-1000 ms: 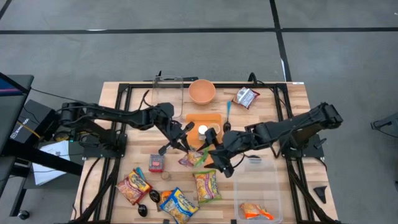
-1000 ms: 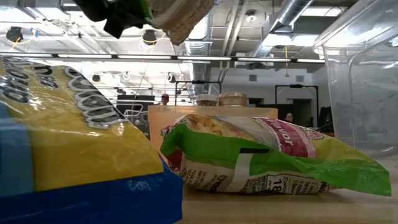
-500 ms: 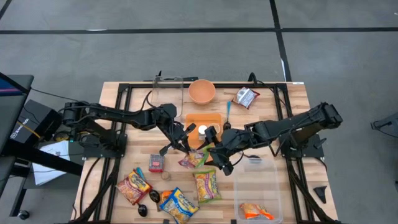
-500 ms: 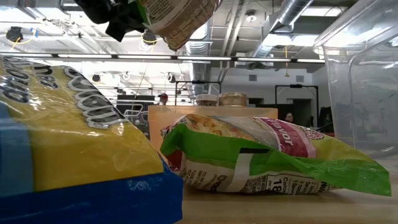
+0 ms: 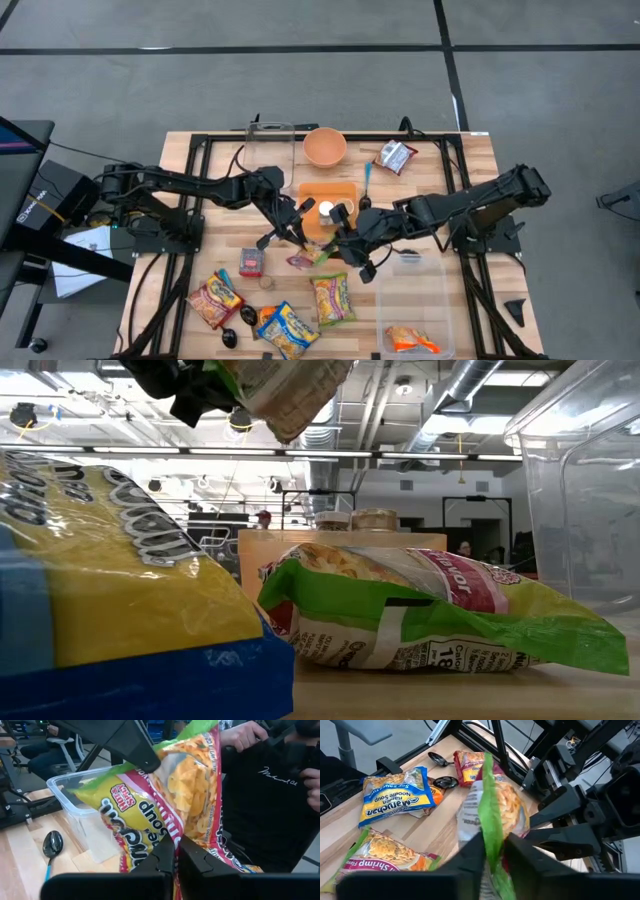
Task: Pick & Place Food Item
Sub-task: Put the green noodle pack into the transparent container
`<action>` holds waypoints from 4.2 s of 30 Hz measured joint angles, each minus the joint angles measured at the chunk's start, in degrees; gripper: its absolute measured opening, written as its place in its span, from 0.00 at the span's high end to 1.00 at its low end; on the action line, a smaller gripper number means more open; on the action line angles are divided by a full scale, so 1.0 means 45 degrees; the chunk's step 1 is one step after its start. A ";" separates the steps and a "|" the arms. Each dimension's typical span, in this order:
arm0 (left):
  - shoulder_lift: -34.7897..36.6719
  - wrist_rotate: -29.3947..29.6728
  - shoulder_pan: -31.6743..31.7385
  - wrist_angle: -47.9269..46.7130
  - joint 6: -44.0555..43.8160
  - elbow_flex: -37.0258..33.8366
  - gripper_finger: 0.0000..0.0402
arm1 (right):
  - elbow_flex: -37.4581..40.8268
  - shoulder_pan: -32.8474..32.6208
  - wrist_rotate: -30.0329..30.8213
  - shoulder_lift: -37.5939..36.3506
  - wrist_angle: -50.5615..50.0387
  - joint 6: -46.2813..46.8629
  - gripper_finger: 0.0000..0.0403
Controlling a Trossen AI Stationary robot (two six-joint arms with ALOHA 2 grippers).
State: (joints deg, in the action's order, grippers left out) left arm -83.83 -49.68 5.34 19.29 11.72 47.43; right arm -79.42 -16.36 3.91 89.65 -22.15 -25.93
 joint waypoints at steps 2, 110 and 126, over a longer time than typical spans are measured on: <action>0.0000 -0.0007 0.0000 -0.0044 -0.0003 -0.0003 0.99 | 0.0000 0.0000 -0.0003 0.0000 0.0005 0.0000 0.96; 0.7354 0.2990 0.3079 -0.3731 0.4635 -0.1567 0.55 | -0.0787 -0.9839 0.5236 -0.1003 -1.1133 2.6101 1.00; 0.7354 0.2990 0.3079 -0.3729 0.4628 -0.1567 0.55 | -0.0739 -1.0365 0.5346 -0.0889 -1.1323 2.7005 1.00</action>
State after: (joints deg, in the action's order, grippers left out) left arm -50.74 -36.23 19.20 2.51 32.54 40.38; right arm -82.74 -63.00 27.97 85.65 -73.11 95.59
